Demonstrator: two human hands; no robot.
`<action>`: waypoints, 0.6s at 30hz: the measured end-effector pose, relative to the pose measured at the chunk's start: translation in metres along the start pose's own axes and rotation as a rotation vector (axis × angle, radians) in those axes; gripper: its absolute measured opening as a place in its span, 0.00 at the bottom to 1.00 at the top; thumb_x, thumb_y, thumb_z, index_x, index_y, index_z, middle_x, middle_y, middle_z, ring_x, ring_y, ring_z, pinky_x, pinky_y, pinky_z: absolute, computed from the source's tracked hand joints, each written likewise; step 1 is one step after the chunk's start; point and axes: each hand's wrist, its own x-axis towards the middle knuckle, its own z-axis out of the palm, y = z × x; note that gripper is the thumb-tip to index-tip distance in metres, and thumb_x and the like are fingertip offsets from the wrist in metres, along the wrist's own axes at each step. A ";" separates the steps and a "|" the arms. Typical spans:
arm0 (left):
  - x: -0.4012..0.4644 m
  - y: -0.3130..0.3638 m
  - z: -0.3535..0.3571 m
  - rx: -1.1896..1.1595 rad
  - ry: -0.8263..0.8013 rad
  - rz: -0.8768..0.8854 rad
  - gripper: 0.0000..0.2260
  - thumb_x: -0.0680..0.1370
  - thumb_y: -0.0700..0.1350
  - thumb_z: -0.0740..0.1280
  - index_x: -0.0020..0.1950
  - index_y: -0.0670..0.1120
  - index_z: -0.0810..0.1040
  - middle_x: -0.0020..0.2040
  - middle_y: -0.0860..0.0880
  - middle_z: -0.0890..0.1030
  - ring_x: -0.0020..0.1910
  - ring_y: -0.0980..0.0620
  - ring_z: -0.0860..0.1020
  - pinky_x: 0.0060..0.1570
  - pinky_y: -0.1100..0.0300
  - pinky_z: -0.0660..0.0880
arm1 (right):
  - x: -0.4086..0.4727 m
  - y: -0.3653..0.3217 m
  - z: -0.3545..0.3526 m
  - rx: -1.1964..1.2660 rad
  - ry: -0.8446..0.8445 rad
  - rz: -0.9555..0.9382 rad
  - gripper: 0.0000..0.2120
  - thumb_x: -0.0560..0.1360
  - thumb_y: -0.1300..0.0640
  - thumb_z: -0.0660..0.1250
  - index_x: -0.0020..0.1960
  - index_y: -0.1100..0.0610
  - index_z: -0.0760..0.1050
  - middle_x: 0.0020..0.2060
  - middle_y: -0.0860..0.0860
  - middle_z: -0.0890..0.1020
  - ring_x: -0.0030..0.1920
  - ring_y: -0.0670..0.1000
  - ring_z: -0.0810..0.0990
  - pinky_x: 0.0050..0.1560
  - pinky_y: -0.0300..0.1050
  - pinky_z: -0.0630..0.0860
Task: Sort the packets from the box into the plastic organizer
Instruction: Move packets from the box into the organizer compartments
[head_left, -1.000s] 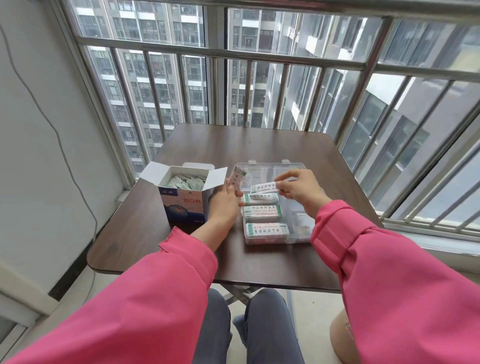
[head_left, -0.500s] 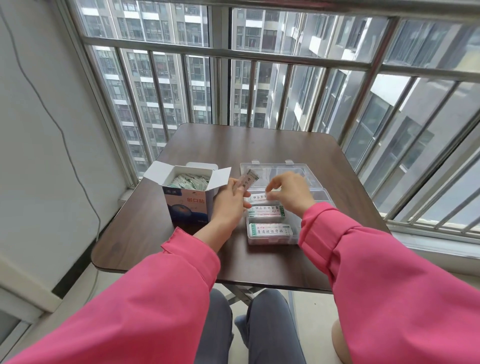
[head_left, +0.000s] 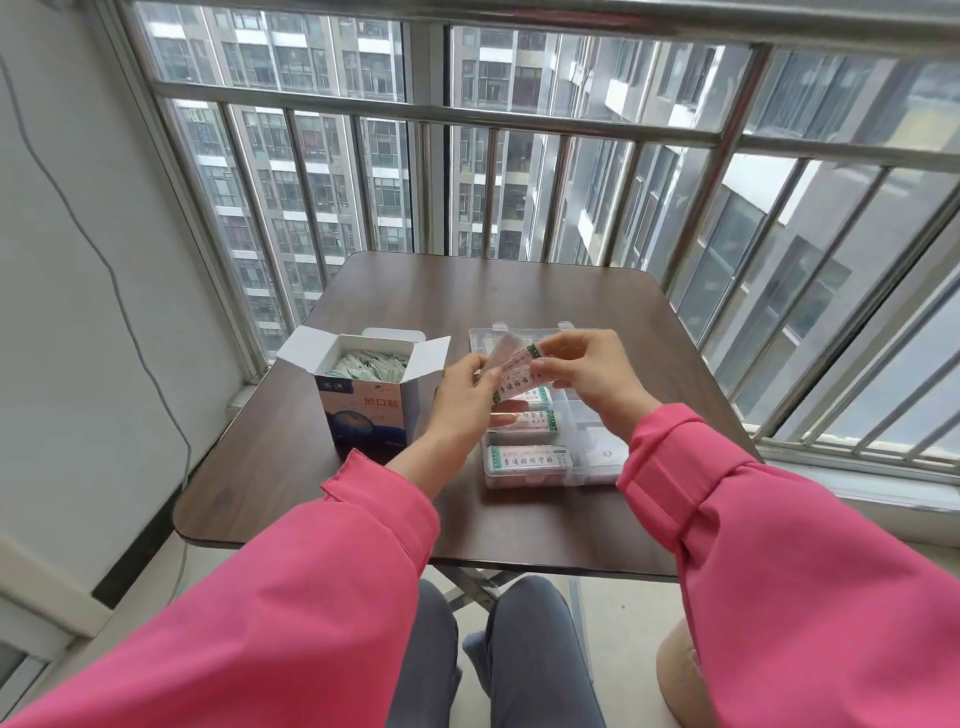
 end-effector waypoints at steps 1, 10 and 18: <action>0.000 0.000 0.000 0.003 0.001 -0.001 0.06 0.82 0.39 0.57 0.50 0.44 0.73 0.48 0.44 0.80 0.36 0.48 0.83 0.32 0.61 0.79 | -0.001 0.000 0.000 0.001 0.005 0.006 0.06 0.71 0.68 0.70 0.47 0.62 0.79 0.34 0.50 0.80 0.34 0.45 0.78 0.31 0.31 0.72; 0.007 -0.002 -0.007 0.048 0.126 -0.040 0.10 0.81 0.49 0.58 0.42 0.48 0.69 0.40 0.49 0.77 0.30 0.54 0.76 0.29 0.63 0.72 | 0.005 0.010 -0.005 -0.004 0.137 0.083 0.07 0.73 0.64 0.69 0.51 0.61 0.79 0.32 0.51 0.79 0.30 0.45 0.73 0.29 0.32 0.71; 0.012 -0.007 -0.014 0.453 0.192 -0.013 0.06 0.83 0.44 0.52 0.48 0.48 0.66 0.55 0.47 0.81 0.52 0.41 0.78 0.50 0.57 0.68 | 0.021 0.023 0.010 -0.325 0.171 0.084 0.03 0.72 0.62 0.71 0.41 0.57 0.78 0.42 0.58 0.83 0.43 0.55 0.81 0.52 0.51 0.77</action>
